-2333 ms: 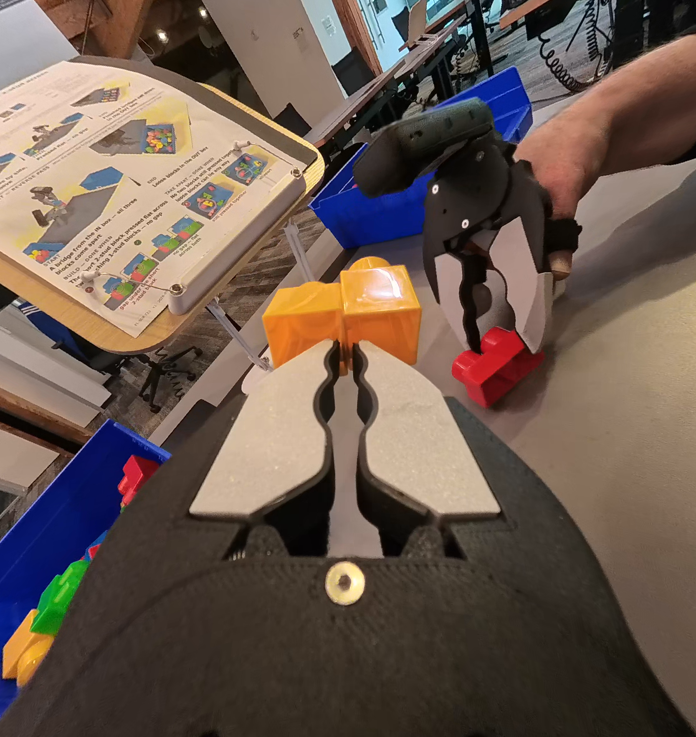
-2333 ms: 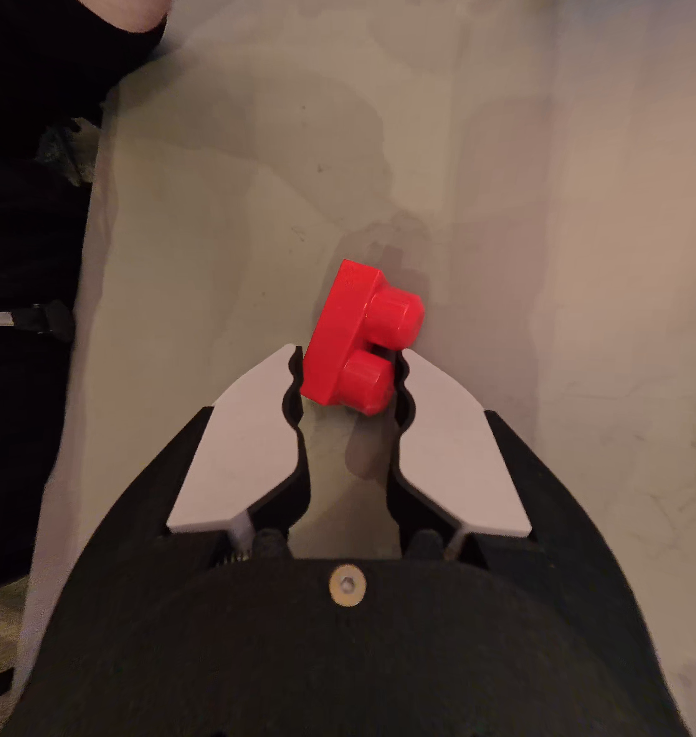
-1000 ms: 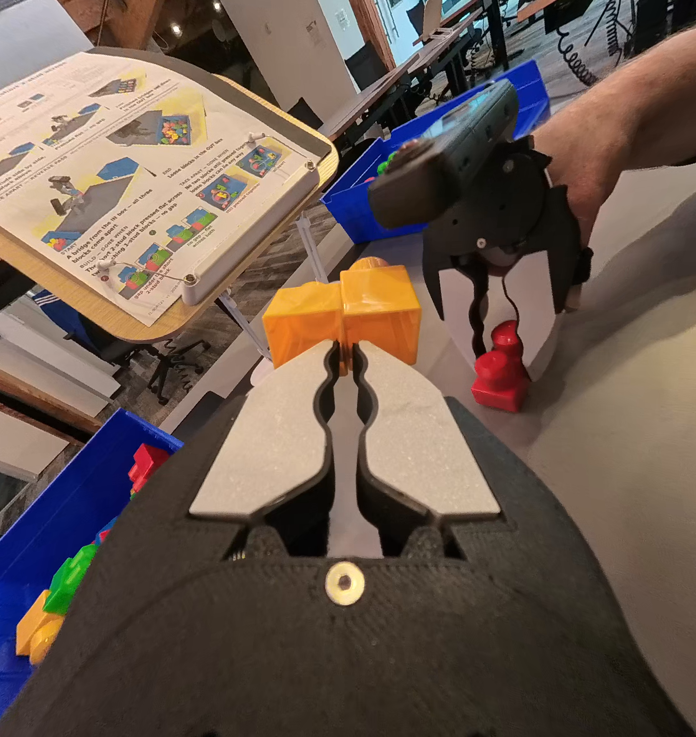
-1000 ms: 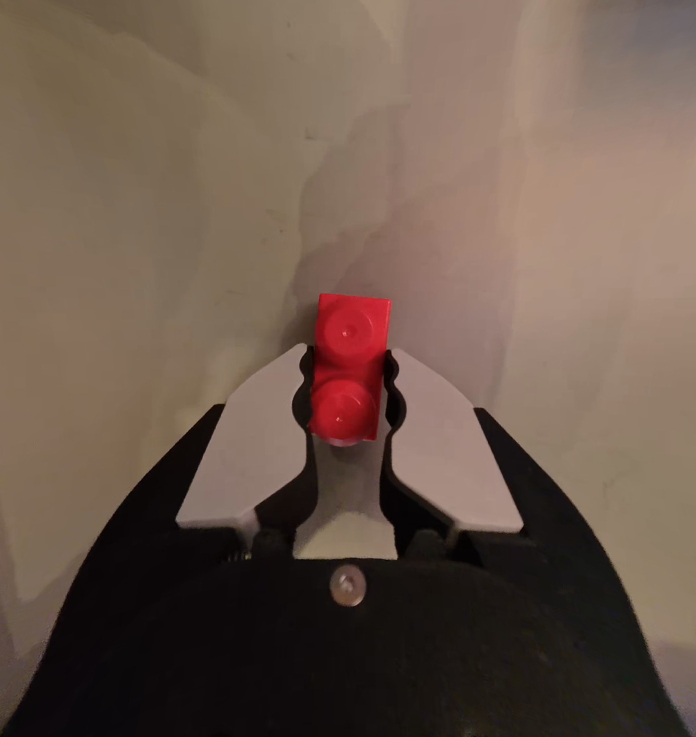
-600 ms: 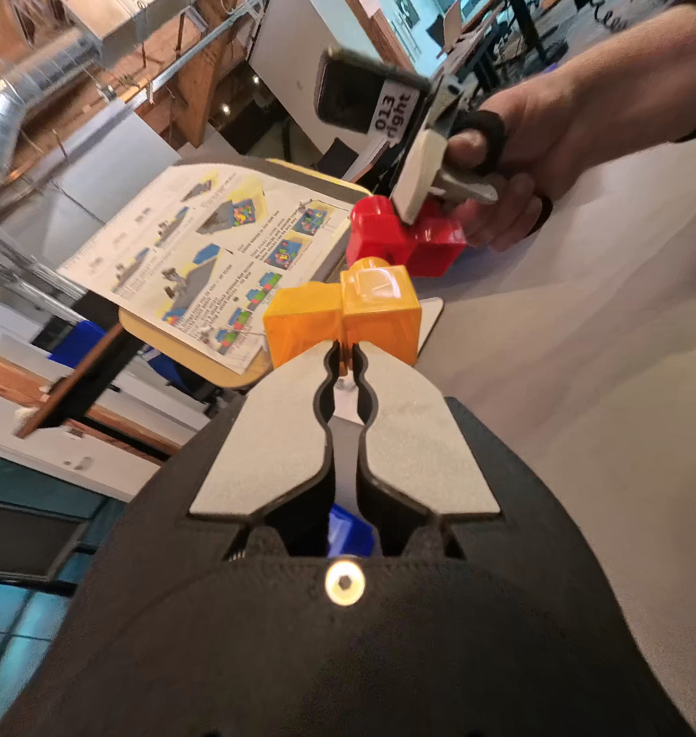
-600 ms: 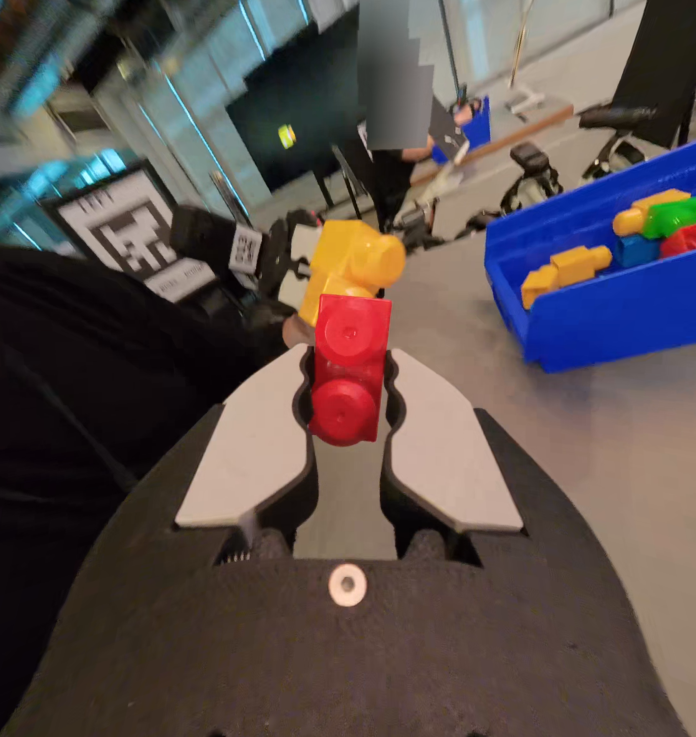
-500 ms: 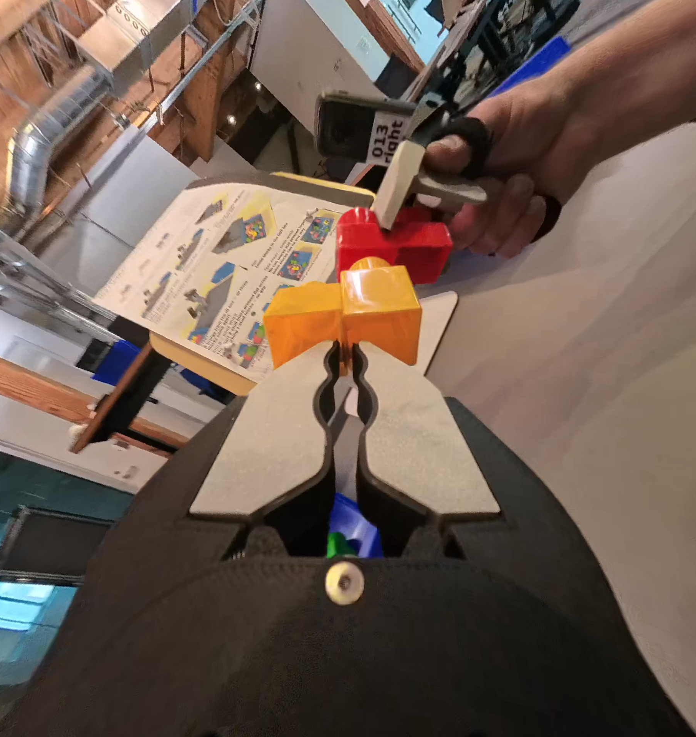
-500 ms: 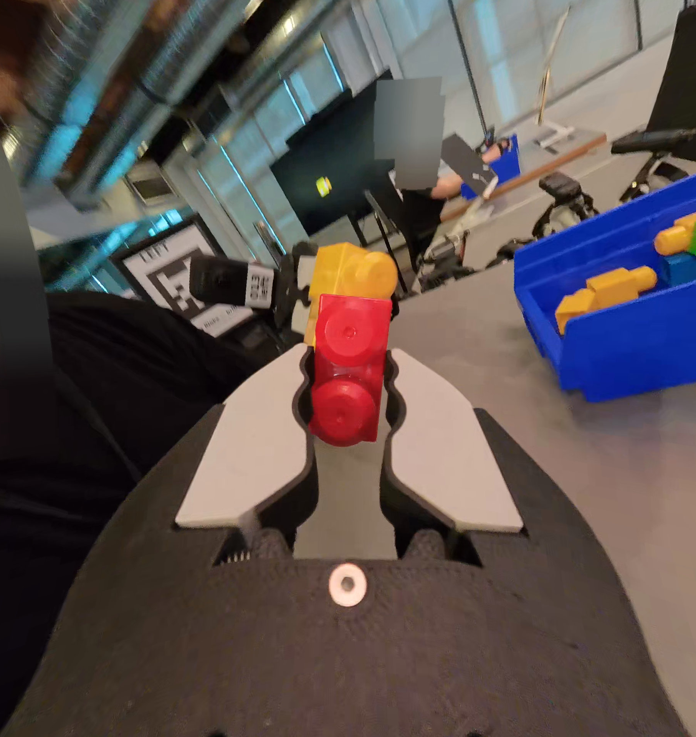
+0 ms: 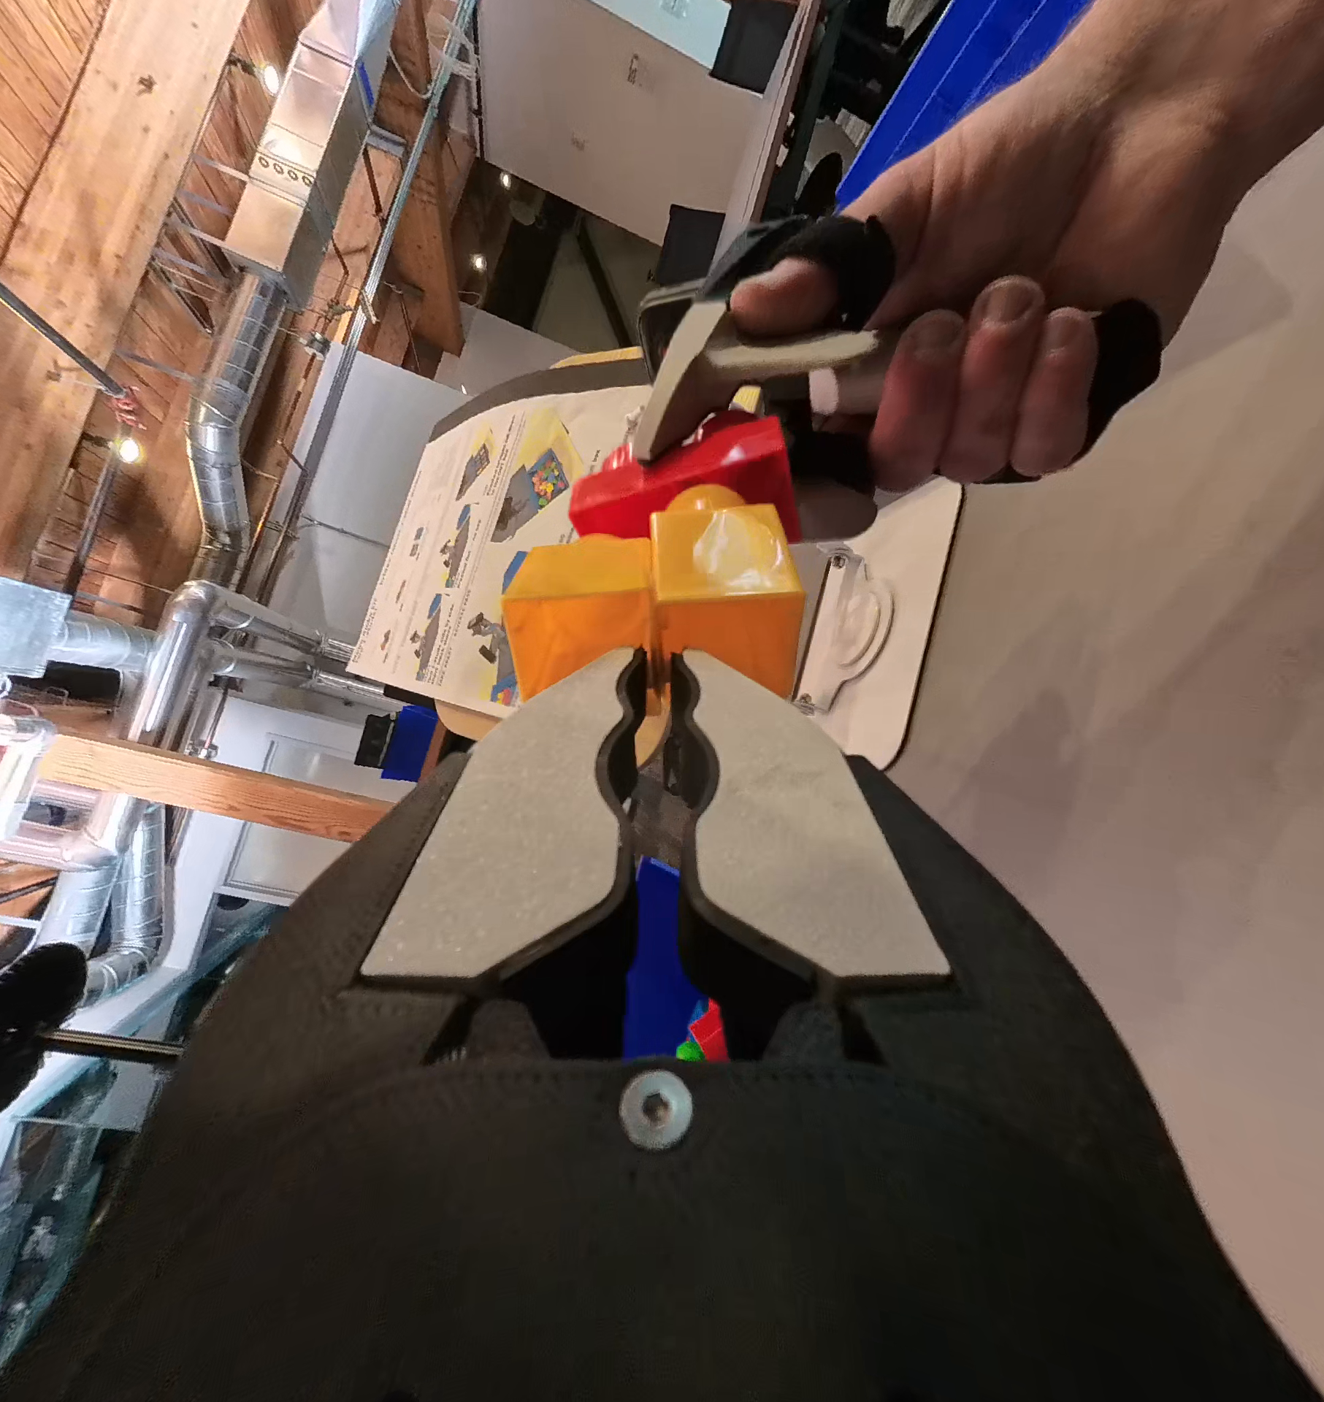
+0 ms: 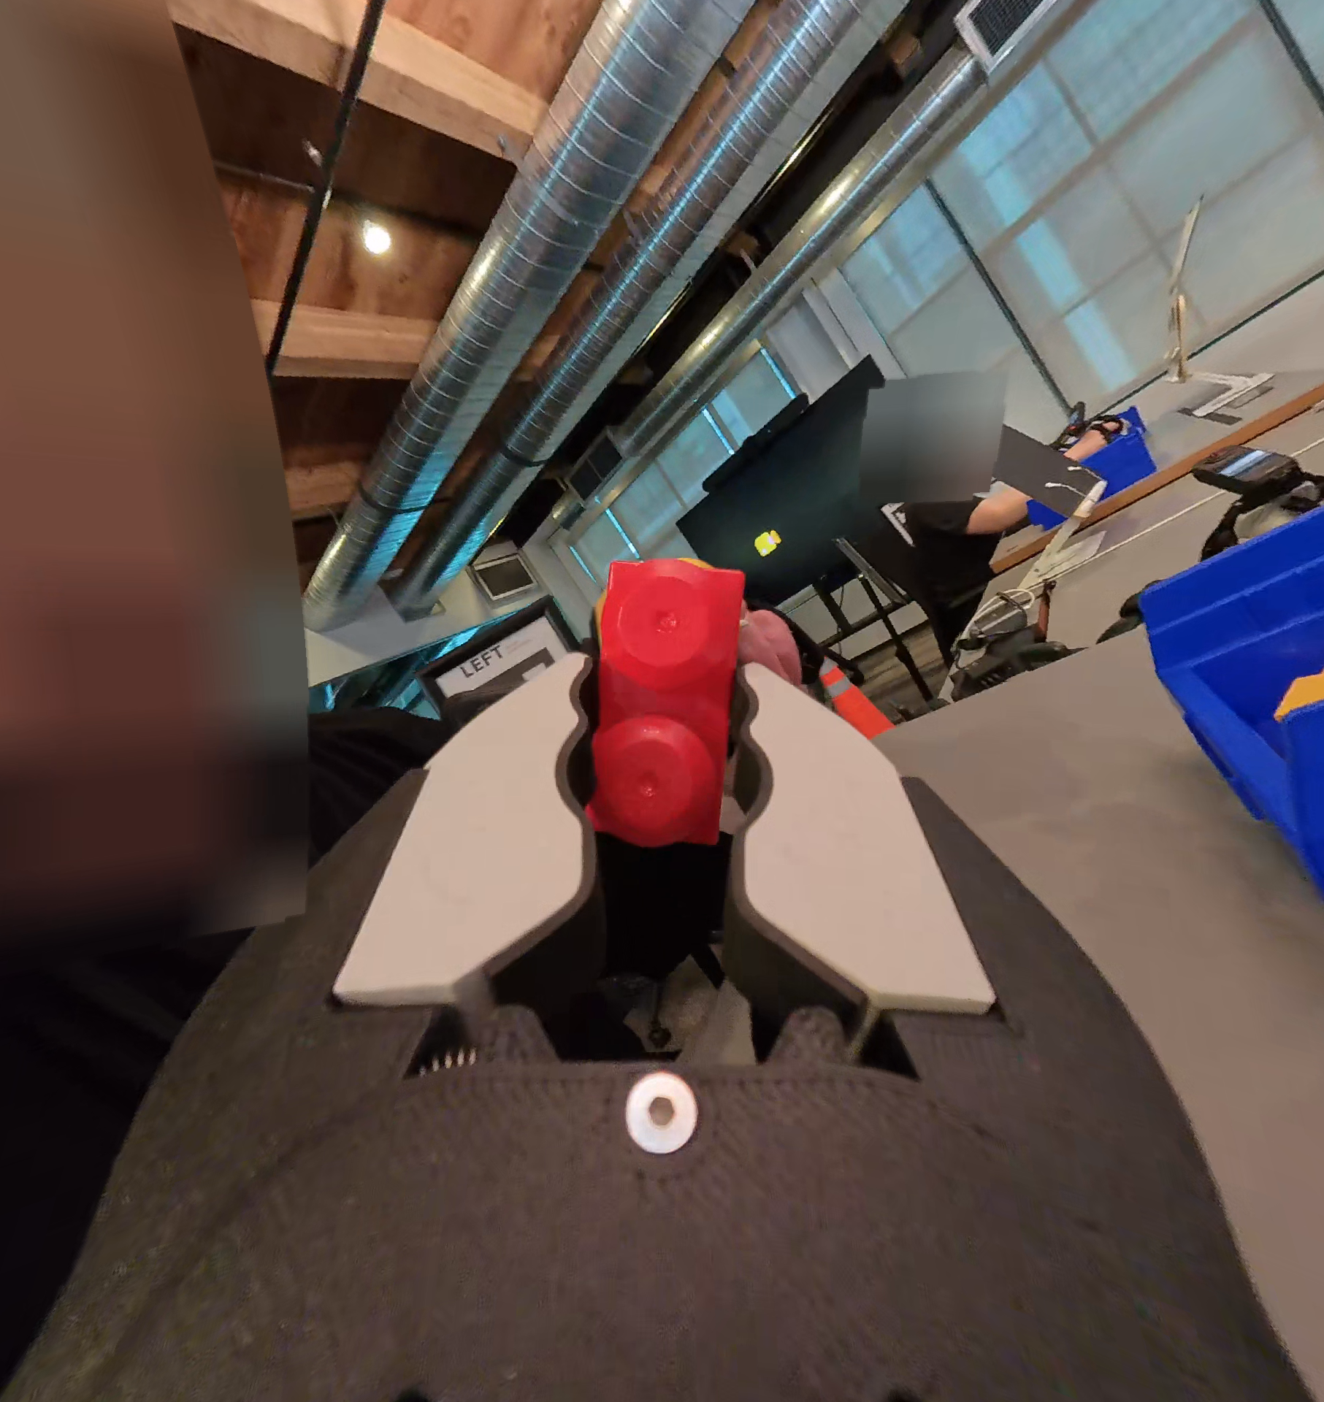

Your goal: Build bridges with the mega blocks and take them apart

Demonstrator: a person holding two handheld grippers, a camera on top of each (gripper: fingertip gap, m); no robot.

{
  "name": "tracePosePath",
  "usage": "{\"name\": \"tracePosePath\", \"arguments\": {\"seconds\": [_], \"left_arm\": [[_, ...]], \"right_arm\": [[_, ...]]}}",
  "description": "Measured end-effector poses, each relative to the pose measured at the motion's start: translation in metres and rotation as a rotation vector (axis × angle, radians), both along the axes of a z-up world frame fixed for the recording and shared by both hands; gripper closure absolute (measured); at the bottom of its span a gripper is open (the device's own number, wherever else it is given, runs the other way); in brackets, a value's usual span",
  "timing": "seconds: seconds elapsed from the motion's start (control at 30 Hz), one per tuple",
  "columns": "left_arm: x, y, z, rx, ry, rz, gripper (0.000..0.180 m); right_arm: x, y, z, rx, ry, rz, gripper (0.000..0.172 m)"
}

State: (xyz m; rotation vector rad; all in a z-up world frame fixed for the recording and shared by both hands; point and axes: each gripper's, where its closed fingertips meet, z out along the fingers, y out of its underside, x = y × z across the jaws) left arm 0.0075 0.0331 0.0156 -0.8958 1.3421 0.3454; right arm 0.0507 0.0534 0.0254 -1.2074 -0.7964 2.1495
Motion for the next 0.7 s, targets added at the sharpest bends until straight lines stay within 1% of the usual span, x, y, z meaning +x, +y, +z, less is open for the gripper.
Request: {"name": "tracePosePath", "arguments": {"seconds": [0.2,0.3,0.43,0.57,0.7], "left_arm": [[0.002,-0.002,0.001,0.027,0.025,-0.012,0.175],[0.009,-0.003,-0.003,0.019,0.042,-0.03,0.175],[0.012,-0.006,-0.001,0.001,0.028,-0.057,0.176],[0.014,-0.008,0.0,-0.012,0.008,-0.077,0.175],[0.015,-0.007,0.001,-0.05,-0.041,-0.108,0.176]], "right_arm": [[0.0,0.001,0.001,-0.019,0.039,-0.002,0.138],[-0.004,-0.006,0.003,0.006,0.049,0.022,0.138],[-0.004,-0.007,0.004,0.017,0.063,0.006,0.138],[-0.002,-0.011,0.006,0.04,0.06,0.029,0.138],[-0.002,-0.014,0.008,0.04,0.075,0.035,0.138]]}}
